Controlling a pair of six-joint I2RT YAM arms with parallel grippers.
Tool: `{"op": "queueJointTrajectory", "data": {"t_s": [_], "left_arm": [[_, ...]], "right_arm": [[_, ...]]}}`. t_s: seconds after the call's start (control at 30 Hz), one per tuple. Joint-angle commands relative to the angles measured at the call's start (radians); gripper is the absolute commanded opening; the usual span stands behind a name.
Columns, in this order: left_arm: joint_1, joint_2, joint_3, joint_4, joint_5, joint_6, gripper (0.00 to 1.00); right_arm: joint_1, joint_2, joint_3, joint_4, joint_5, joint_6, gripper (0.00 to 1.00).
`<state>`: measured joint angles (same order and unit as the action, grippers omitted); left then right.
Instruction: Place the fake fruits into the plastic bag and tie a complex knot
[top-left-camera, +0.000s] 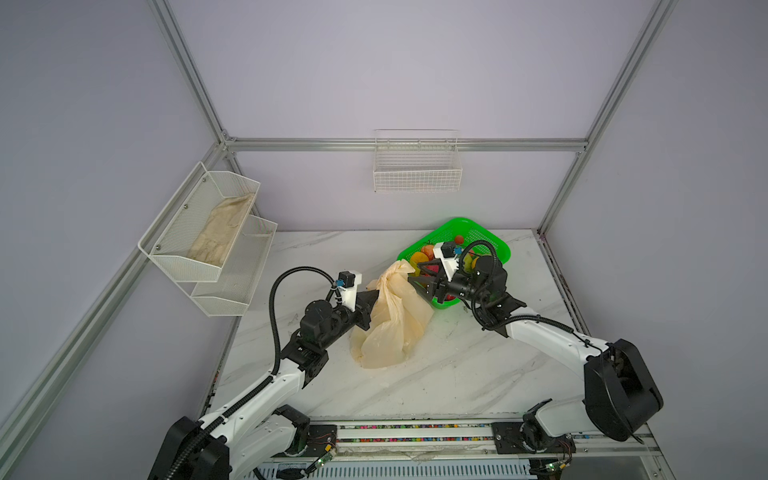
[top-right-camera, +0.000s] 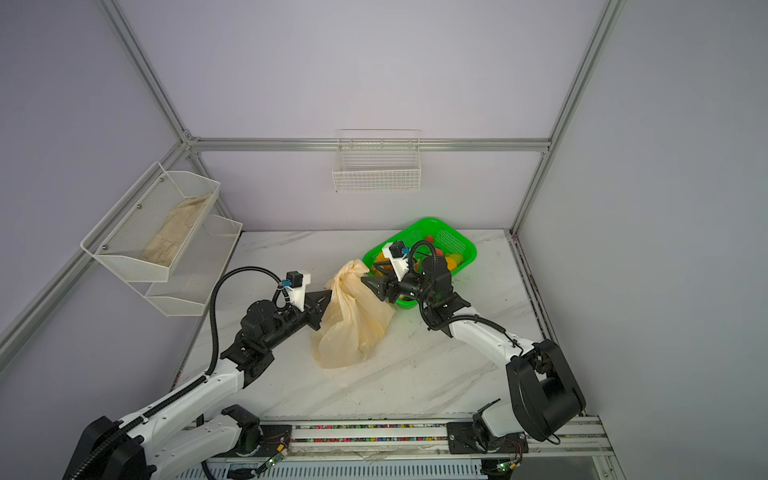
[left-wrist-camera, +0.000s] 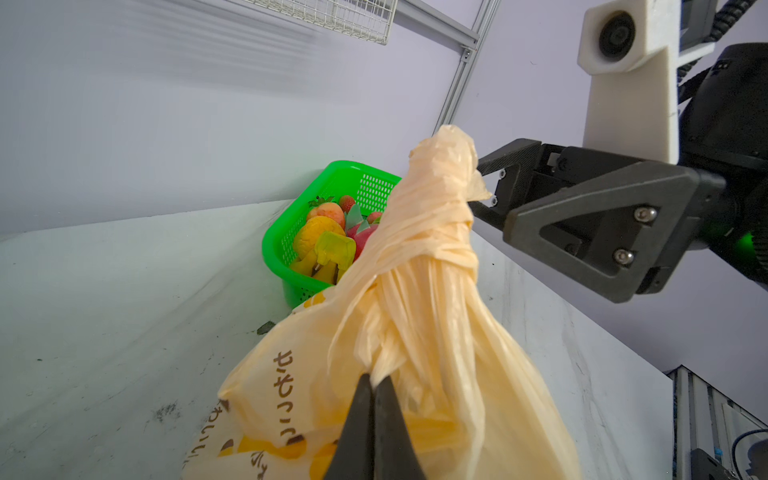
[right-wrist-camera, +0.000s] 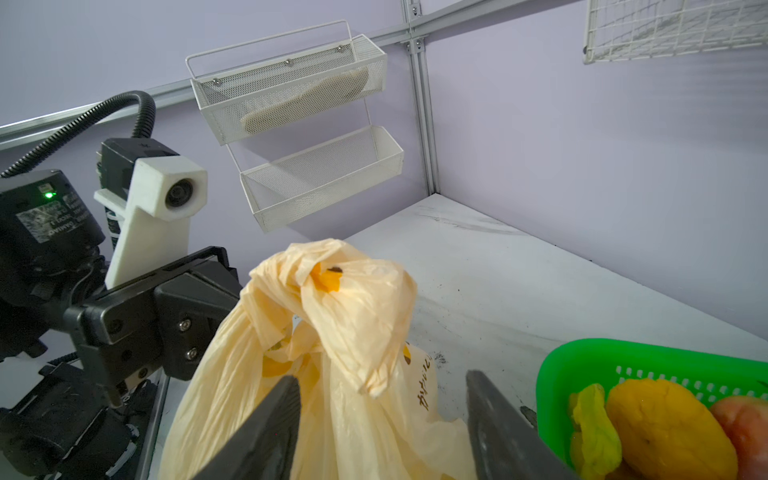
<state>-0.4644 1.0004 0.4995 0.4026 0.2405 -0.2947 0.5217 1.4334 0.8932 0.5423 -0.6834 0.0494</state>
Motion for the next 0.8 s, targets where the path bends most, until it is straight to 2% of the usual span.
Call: {"op": "queueJointTrajectory", "data": {"t_s": [0.0, 0.2, 0.3, 0.53, 0.67, 0.77], "left_arm": [[0.009, -0.002, 0.028, 0.054, 0.016, 0.016, 0.0], [0.009, -0.002, 0.025, 0.058, 0.018, 0.015, 0.0], [0.009, -0.005, 0.028, 0.054, 0.019, 0.018, 0.0], [0.009, -0.008, 0.023, 0.052, 0.014, 0.019, 0.0], [0.009, -0.011, 0.021, 0.051, 0.011, 0.02, 0.0], [0.009, -0.015, 0.022, 0.047, 0.01, 0.02, 0.0]], "right_arm": [[0.002, 0.015, 0.047, -0.024, -0.06, -0.008, 0.61], [0.002, 0.051, 0.075, 0.032, -0.116, 0.031, 0.5], [0.002, 0.062, 0.082, 0.041, -0.125, 0.038, 0.41], [0.001, 0.051, 0.082, 0.021, -0.11, 0.027, 0.18], [0.001, 0.037, 0.083, -0.001, -0.094, 0.02, 0.01], [0.001, 0.016, 0.076, -0.024, -0.065, 0.014, 0.0]]}}
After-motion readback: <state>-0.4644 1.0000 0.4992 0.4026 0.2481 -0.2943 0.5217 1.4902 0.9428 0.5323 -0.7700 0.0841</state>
